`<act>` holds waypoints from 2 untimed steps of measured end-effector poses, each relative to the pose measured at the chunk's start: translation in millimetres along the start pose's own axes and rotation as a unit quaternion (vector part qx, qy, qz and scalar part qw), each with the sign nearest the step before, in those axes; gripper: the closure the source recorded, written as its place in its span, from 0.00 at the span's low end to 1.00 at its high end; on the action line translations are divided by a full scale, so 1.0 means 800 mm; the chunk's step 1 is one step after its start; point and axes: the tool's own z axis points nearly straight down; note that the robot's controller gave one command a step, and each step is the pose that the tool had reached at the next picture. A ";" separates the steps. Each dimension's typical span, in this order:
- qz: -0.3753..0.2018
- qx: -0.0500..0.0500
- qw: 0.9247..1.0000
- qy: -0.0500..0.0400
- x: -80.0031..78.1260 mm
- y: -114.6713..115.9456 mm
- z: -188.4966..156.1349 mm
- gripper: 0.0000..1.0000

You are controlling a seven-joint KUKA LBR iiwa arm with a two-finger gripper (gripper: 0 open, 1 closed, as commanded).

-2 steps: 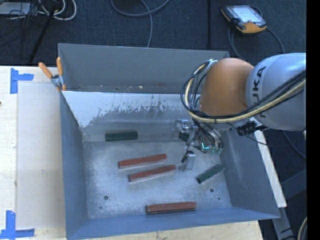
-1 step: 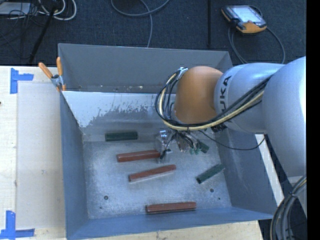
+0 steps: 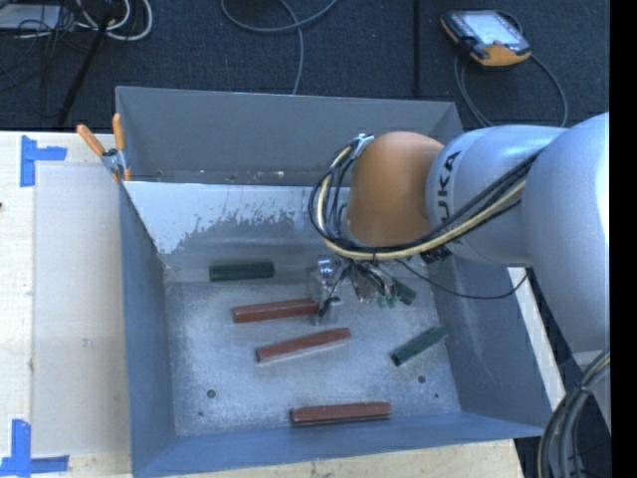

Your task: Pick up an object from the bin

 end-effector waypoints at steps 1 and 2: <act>-0.006 0.000 1.000 0.003 0.003 -0.001 -0.061 1.00; -0.011 0.000 1.000 0.001 0.006 0.011 -0.138 1.00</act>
Offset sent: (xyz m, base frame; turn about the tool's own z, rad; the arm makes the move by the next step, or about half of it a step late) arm -0.0085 0.0133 0.1292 -0.0260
